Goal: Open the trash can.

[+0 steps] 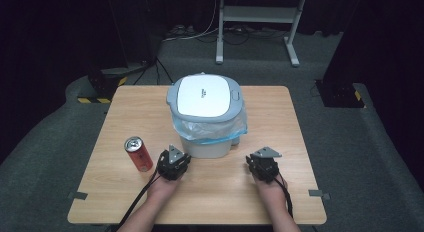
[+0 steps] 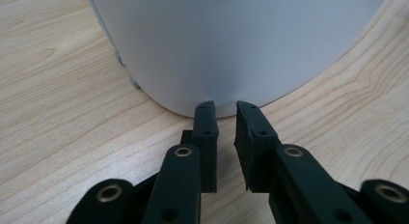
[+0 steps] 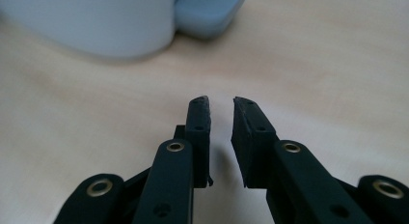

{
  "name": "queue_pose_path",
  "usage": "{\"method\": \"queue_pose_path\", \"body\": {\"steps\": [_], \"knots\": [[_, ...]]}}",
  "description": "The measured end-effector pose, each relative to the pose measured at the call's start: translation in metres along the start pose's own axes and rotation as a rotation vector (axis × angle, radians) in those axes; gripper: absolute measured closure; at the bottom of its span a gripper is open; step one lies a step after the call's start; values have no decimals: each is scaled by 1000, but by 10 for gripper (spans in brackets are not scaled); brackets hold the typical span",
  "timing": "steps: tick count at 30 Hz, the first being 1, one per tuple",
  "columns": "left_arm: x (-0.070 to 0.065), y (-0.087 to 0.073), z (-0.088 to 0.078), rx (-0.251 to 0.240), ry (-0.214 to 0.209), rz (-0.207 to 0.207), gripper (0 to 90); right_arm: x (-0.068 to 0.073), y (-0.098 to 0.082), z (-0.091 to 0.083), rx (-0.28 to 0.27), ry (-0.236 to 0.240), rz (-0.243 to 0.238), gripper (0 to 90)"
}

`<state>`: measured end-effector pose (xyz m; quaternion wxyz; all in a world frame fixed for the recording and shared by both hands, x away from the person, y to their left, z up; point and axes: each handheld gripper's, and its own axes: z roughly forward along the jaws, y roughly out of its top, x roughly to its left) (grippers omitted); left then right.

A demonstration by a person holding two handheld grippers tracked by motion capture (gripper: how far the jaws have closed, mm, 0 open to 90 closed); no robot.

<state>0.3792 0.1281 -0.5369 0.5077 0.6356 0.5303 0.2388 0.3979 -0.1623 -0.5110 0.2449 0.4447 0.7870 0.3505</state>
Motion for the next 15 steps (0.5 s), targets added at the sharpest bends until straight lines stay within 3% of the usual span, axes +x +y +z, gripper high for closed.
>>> {"method": "queue_pose_path", "body": {"steps": [1, 4, 5, 7, 9, 11, 12, 13, 15], "knots": [[-2, -1, 2, -6, 8, -5, 753, -3, 8, 6, -3, -19, 5, 768], [-1, -2, 2, 57, 19, 53, 720, -18, 31, 26, -20, -48, 79, 786], [-3, -2, 4, 32, 22, 35, 712, -24, 38, 34, -28, -42, 104, 797], [-3, -2, 4, 34, 22, 41, 708, -31, 50, 49, -47, -34, 138, 833], [-6, -3, 7, -14, 26, -5, 719, -37, 59, 64, -41, -18, 168, 855], [-6, -3, 7, -13, 25, -5, 729, -38, 67, 78, -35, -11, 162, 867], [-5, -3, 5, 4, 18, 10, 733, -37, 71, 83, -35, -8, 147, 870], [-1, -2, 2, 53, 17, 52, 735, -36, 74, 88, -33, -2, 147, 870], [0, -1, 2, 56, 13, 35, 736, -32, 80, 94, -33, -3, 136, 872]]}}
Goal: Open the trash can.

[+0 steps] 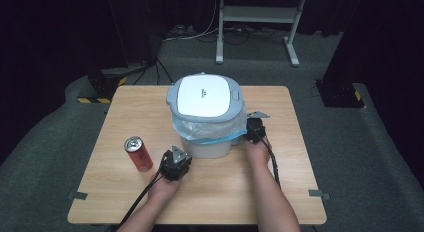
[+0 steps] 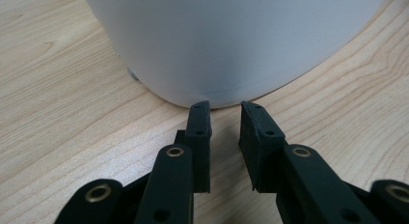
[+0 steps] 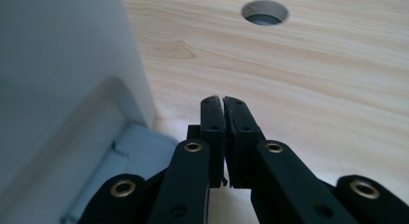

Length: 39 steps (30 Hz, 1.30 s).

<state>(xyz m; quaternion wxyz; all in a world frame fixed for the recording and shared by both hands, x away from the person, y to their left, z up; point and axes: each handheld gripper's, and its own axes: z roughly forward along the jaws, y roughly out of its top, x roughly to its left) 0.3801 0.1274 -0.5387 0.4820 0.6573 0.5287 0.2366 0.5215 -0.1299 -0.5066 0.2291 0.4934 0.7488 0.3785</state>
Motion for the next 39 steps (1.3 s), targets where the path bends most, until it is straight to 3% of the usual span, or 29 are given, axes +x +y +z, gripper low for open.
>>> {"method": "queue_pose_path", "body": {"steps": [1, 6, 8, 9, 10, 11, 14, 15, 17, 18, 24, 25, 29, 31, 32, 35, 37, 38, 39], "knots": [[-1, 0, 2, -37, 0, -37, 737, 2, 2, 2, 1, 9, -2, 872], [0, 1, 0, -20, -4, -27, 746, 11, 5, 9, 19, 23, -13, 872], [2, 1, -2, 8, -5, -8, 749, 12, 3, 11, 35, 24, -10, 872], [2, 1, -1, -1, -8, -22, 748, 12, 2, 11, 34, 23, -7, 877], [-2, 1, 3, -62, -3, -83, 749, 11, 2, 11, 32, 30, -3, 889], [0, 1, 2, -44, -6, -67, 749, 11, 2, 11, 34, 36, -1, 896], [0, 1, 2, -50, 1, -80, 746, 11, 1, 10, 52, 61, 2, 898], [4, 2, -1, -2, -2, -38, 744, 12, 0, 9, 61, 68, 11, 899], [3, 2, 1, -28, 3, -76, 743, 11, -4, 7, 61, 79, 5, 899], [4, 2, 0, -21, 2, -75, 743, 11, -6, 5, 64, 84, 4, 899], [6, 3, -2, -18, 3, -71, 748, 19, -31, -16, 86, 102, -9, 899], [5, 3, 0, -38, 8, -93, 748, 22, -35, -21, 100, 95, -29, 899], [7, 4, -2, -40, 7, -100, 749, 30, -49, -38, 100, 101, -50, 899], [6, 5, 0, -80, 16, -143, 751, 41, -64, -55, 111, 111, -66, 898], [9, 5, -3, -49, 16, -117, 755, 46, -68, -61, 110, 112, -68, 898], [9, 6, -2, -81, 14, -154, 754, 57, -80, -74, 107, 134, -83, 898], [11, 6, -4, -64, 18, -147, 754, 65, -86, -80, 109, 134, -100, 898], [11, 7, -2, -98, 19, -182, 753, 70, -89, -83, 111, 140, -109, 898], [15, 7, -6, -56, 14, -152, 750, 73, -91, -86, 110, 148, -121, 898]]}}
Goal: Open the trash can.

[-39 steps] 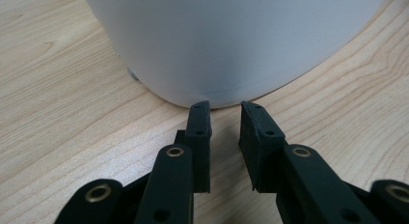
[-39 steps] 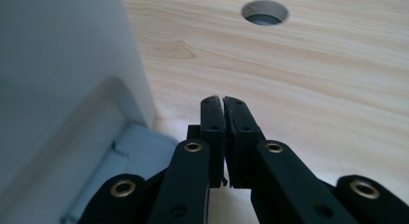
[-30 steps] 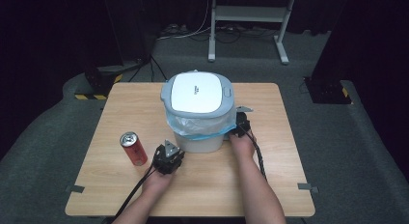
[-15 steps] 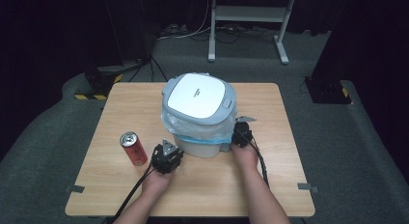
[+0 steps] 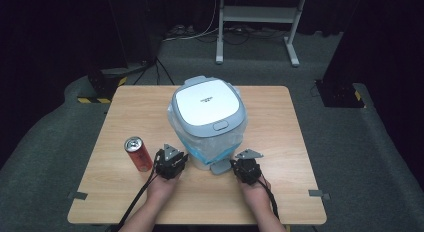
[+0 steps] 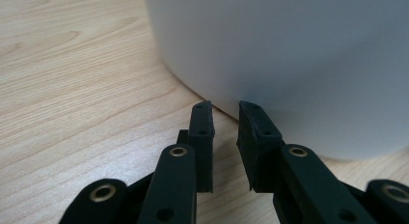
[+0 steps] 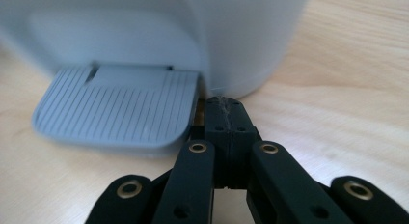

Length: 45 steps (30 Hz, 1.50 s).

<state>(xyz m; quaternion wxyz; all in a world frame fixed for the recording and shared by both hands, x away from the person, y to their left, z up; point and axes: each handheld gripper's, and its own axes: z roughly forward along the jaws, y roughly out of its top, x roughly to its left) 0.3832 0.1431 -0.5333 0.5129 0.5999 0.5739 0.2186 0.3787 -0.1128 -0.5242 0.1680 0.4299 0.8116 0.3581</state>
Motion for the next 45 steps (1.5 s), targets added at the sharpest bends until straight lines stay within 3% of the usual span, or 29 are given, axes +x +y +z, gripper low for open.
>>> {"method": "queue_pose_path", "body": {"steps": [3, 4, 8, 9, 10, 13, 15, 16, 20, 23, 26, 28, 30, 32, 33, 34, 35, 36, 37, 42, 45], "knots": [[2, 1, -1, 6, -9, -1, 720, 9, -5, -5, 3, 7, -26, 886], [1, 1, 0, -17, -4, -21, 706, 10, -5, -5, 0, 3, -31, 871], [2, 1, -1, -14, 13, -15, 643, 6, -6, -7, -23, -14, -2, 841], [0, 1, 1, -37, 12, -41, 630, 5, -7, -8, -27, -18, 14, 838], [2, 1, -1, -20, 12, -24, 624, 4, -7, -9, -36, -22, 23, 835], [1, 1, -2, -48, 11, -27, 608, -1, -8, -13, -58, -51, 46, 813], [2, 0, -4, -38, 9, -12, 600, -3, -8, -14, -67, -63, 52, 800], [-1, -1, -4, -85, 7, -25, 597, -10, -7, -18, -94, -87, 65, 774], [-4, -3, -10, -129, 2, 20, 579, -18, 4, -26, -160, -133, 96, 762], [-4, -4, -11, -140, 2, 25, 581, -23, 15, -21, -179, -157, 92, 764], [-4, -4, -10, -134, 1, 24, 585, -25, 21, -9, -167, -191, 58, 770], [-4, -4, -11, -131, 3, 19, 584, -27, 24, -3, -170, -169, 74, 802], [-4, -3, -9, -140, 7, -1, 584, -23, 25, 0, -166, -187, 54, 847], [-1, -2, -10, -121, 25, 0, 659, -17, 24, 0, -167, -179, 35, 862], [1, -1, -8, -121, 32, -33, 685, -14, 24, 0, -169, -174, 24, 874], [1, -1, -8, -121, 32, -33, 692, -10, 23, 0, -171, -173, 18, 885], [6, 2, -6, -106, 49, -81, 694, -7, 22, 0, -173, -174, 6, 894], [7, 3, -6, -103, 61, -93, 699, -4, 22, 0, -176, -171, 5, 895], [6, 3, -4, -125, 79, -110, 706, -2, 21, 0, -177, -169, 4, 896], [11, 5, -3, -138, 175, -116, 690, 11, 19, -1, -173, -145, -31, 896], [11, 5, -3, -146, 187, -117, 691, 15, 18, 0, -167, -140, -55, 896]]}}
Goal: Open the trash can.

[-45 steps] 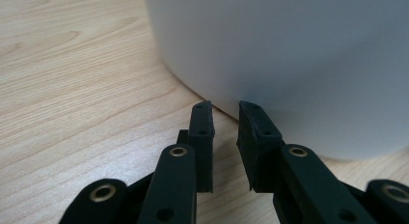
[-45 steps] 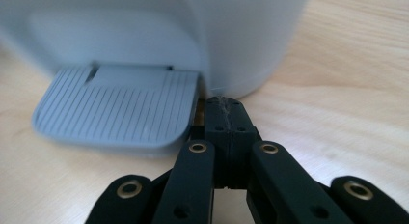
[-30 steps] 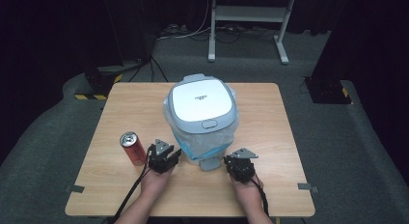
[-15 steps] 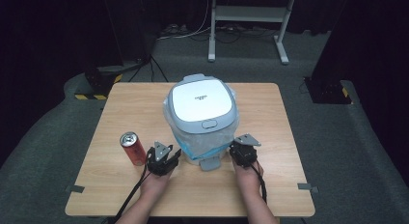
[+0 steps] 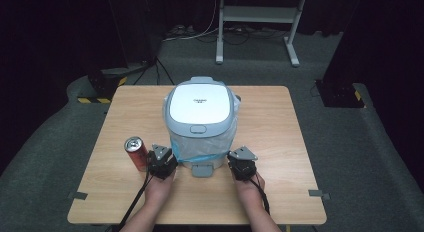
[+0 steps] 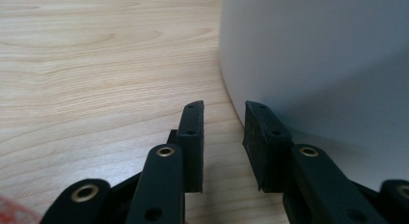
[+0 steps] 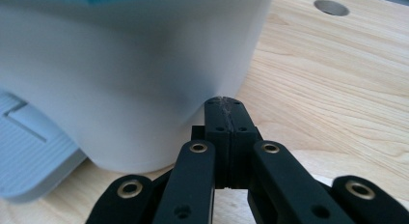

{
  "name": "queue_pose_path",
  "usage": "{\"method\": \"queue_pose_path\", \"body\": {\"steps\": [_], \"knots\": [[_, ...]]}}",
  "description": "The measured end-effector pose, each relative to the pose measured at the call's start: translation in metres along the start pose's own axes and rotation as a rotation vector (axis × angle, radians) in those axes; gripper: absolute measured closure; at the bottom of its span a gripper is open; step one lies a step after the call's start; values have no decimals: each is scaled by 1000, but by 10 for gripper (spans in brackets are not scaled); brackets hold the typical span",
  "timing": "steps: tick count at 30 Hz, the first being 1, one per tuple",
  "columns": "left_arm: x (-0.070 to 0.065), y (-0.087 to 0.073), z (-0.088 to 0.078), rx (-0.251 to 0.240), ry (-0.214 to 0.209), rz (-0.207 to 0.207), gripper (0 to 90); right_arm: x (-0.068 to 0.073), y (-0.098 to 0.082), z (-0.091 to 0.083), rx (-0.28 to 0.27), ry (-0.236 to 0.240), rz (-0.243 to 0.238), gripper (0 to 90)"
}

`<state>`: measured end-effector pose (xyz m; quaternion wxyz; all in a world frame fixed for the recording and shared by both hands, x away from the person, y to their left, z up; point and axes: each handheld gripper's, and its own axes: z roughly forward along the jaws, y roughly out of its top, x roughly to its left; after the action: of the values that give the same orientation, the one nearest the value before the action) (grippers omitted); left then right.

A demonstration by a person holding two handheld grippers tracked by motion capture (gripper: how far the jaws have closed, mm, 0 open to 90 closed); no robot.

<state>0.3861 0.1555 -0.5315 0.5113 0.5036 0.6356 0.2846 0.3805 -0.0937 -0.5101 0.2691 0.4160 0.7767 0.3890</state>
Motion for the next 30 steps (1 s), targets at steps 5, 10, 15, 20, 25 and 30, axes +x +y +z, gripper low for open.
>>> {"method": "queue_pose_path", "body": {"steps": [5, 10, 15, 20, 25, 30], "knots": [[1, 0, -1, -4, 8, 2, 653, -3, -1, -1, 1, 18, 22, 827], [6, 1, -5, 45, -28, -8, 612, -7, -2, -6, -4, 26, 30, 763], [4, -7, -19, 53, -62, 76, 601, -14, -4, -10, -3, 16, 41, 740], [6, -15, -34, 97, -116, 145, 601, -23, -7, -14, 9, 17, 59, 703], [12, -18, -55, 172, -221, 196, 593, -23, -8, -20, 15, 45, 82, 678], [25, -21, -79, 212, -277, 265, 574, -11, -12, -25, 25, 115, 101, 628]]}}
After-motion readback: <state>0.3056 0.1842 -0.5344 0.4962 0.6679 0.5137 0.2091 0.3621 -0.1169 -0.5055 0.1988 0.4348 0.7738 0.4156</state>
